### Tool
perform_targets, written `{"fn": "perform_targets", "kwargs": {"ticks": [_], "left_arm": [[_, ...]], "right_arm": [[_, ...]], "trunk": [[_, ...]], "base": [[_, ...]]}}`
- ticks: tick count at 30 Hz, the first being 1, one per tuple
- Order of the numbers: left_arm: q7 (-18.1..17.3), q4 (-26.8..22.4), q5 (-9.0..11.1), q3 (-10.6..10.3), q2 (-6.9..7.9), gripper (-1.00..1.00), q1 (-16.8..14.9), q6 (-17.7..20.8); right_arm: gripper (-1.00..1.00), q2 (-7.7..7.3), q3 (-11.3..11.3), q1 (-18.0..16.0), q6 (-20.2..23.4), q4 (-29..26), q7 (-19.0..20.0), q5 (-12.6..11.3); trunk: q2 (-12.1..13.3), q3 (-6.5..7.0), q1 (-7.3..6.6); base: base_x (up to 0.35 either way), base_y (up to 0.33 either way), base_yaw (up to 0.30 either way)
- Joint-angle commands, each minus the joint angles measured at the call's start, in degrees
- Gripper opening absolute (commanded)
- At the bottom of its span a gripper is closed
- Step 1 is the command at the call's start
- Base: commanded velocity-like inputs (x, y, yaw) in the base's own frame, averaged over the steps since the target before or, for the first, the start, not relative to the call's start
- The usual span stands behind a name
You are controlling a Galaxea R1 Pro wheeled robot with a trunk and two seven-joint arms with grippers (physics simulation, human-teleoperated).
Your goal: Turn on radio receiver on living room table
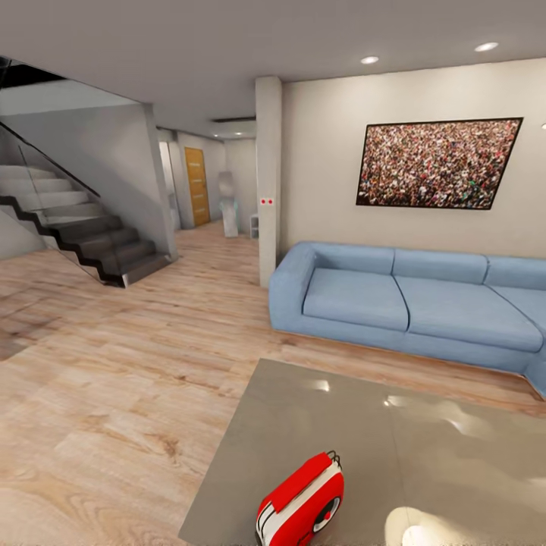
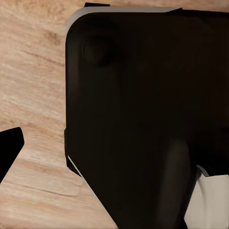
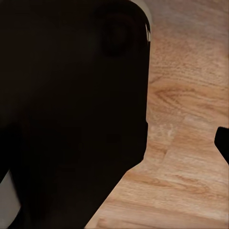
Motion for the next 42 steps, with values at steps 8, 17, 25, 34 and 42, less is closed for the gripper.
{"fn": "perform_targets", "kwargs": {"ticks": [8,17,25,34,42], "left_arm": [[0.0,-0.02,0.0,0.0,0.01,1.0,0.0,0.0],[0.0,-0.02,0.0,0.0,0.0,1.0,0.0,0.0],[0.0,-0.01,0.0,0.0,0.0,1.0,0.0,0.0],[-0.02,0.01,0.0,0.0,-0.01,1.0,0.0,0.0],[-0.08,-0.01,0.0,0.0,-0.02,1.0,0.0,0.0]], "right_arm": [[1.0,0.0,0.0,0.01,0.0,0.0,0.03,0.0],[1.0,0.0,0.0,0.0,0.0,0.0,0.05,0.0],[1.0,0.0,0.0,0.0,0.0,0.01,0.08,0.0],[1.0,0.0,0.01,0.0,0.0,0.0,0.08,0.0],[1.0,0.0,0.0,0.0,0.0,0.01,0.06,0.0]], "trunk": [[0.0,-0.74,0.0],[0.0,-1.57,0.0],[0.0,-2.31,0.0],[0.0,-3.13,0.0],[0.0,-3.87,0.0]], "base": [[0.0,0.0,0.0],[0.0,0.0,0.0],[0.0,0.0,0.0],[0.0,0.0,0.0],[0.0,0.0,0.0]]}}
